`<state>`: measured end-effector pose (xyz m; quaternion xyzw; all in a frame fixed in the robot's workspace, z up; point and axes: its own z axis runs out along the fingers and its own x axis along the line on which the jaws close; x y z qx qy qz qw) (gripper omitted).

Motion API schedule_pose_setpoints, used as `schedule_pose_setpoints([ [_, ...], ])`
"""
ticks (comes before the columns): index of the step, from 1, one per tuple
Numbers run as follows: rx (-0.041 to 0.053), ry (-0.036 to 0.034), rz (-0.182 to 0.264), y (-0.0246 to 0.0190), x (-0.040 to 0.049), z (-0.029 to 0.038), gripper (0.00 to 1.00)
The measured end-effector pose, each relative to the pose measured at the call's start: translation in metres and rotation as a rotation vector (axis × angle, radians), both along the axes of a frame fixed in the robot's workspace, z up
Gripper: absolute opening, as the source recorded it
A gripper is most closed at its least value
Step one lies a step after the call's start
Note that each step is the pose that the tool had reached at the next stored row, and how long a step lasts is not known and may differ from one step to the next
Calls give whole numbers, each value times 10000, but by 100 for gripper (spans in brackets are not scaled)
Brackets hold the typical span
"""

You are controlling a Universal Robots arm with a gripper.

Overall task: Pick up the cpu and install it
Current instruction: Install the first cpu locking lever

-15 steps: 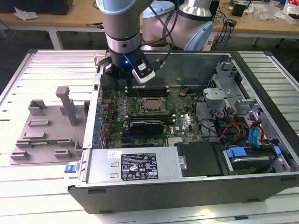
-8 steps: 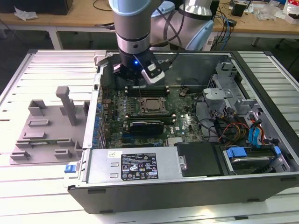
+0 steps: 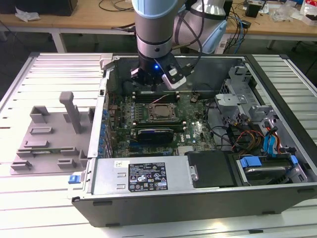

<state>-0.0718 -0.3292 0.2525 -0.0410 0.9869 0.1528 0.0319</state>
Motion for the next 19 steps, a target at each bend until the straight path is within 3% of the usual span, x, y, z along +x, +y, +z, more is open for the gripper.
schedule_pose_setpoints([
  [5,-87,-61,-369,0,0,-59,11],
  [8,-518,-81,-698,0,7,-78,11],
  [11,-672,-79,-958,-1,16,-113,11],
  [14,-708,-70,-1252,12,68,-201,11],
  [19,-727,-72,-1302,98,78,-261,11],
])
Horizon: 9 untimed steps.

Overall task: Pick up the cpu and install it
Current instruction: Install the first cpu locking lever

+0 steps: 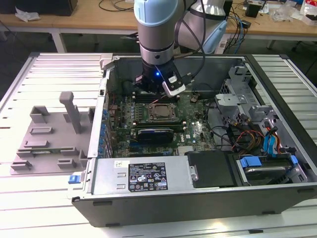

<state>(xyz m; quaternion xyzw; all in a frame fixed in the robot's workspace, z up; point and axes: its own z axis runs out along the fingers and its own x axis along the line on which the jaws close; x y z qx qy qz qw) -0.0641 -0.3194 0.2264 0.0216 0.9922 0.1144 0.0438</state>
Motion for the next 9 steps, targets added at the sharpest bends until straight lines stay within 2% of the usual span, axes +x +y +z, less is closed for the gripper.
schedule_pose_setpoints([
  [1,-39,2,-10,24,2,-17,11],
  [3,-66,1,-79,26,11,-31,11],
  [5,-89,3,-702,27,19,-76,11],
  [7,-110,3,-814,51,25,-89,11],
  [9,-175,2,-882,83,38,-98,11],
])
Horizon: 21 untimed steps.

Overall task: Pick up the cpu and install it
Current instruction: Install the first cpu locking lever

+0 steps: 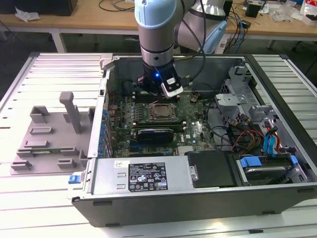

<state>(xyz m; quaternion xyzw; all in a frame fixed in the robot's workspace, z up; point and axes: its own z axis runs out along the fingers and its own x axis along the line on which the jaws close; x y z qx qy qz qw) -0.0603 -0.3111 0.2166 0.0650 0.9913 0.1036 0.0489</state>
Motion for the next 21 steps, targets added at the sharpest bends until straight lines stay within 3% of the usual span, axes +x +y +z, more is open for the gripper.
schedule_pose_setpoints([
  [4,-181,1,-380,9,19,-27,11],
  [8,-194,0,-471,12,19,-32,11],
  [13,-210,7,-973,23,19,-48,11],
  [16,-219,7,-1039,58,19,-51,11],
  [17,-233,6,-1053,91,19,-52,11],
  [21,-477,-6,-1158,116,19,-71,11],
])
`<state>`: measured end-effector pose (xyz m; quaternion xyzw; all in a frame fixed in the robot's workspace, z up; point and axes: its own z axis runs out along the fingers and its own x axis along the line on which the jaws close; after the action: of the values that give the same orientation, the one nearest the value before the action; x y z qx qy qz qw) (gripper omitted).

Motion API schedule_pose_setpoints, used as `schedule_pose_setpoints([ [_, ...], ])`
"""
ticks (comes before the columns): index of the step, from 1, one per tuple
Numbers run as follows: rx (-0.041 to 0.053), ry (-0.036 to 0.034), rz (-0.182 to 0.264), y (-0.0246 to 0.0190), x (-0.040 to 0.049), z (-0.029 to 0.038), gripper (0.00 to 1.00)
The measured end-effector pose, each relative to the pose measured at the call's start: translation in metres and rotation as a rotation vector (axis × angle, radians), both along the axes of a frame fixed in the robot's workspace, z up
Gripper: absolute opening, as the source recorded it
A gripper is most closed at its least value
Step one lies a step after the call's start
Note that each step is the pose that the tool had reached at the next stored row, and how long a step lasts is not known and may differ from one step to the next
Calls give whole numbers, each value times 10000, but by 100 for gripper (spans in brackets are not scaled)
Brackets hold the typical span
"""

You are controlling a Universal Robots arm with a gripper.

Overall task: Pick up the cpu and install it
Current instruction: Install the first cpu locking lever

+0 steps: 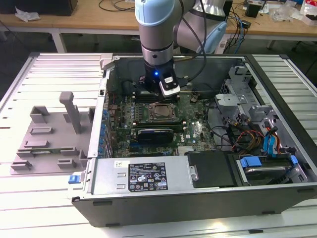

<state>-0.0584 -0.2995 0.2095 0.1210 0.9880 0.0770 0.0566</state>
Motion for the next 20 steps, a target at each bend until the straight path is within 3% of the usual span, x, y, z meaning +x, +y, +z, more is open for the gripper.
schedule_pose_setpoints([
  [3,-207,1,-106,11,0,-22,11],
  [10,-287,0,-181,83,0,-30,11],
  [14,-590,0,-300,95,0,-48,11],
  [17,-620,1,-324,162,-3,-53,11],
  [20,-643,-1,-321,168,-2,-53,11],
])
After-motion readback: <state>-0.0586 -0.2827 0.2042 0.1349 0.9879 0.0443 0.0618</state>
